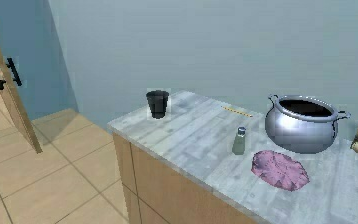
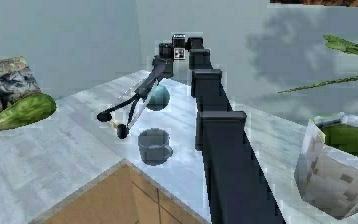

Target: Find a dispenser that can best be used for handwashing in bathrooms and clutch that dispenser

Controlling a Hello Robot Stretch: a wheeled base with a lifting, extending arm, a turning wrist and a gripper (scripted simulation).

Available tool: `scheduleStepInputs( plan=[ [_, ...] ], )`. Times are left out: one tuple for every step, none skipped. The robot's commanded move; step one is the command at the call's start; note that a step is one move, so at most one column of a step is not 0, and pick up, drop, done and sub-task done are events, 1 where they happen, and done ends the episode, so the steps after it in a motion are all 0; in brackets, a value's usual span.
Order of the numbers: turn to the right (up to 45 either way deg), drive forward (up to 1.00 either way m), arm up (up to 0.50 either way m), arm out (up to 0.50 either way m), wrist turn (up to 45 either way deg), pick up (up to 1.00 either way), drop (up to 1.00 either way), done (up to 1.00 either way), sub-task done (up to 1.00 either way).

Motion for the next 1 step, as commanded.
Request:
scheduleStepInputs(
  plan=[
    [0.0,0.00,0.00,0.00,45.0,0.00,0.00,0.00,0.00]
  ],
)
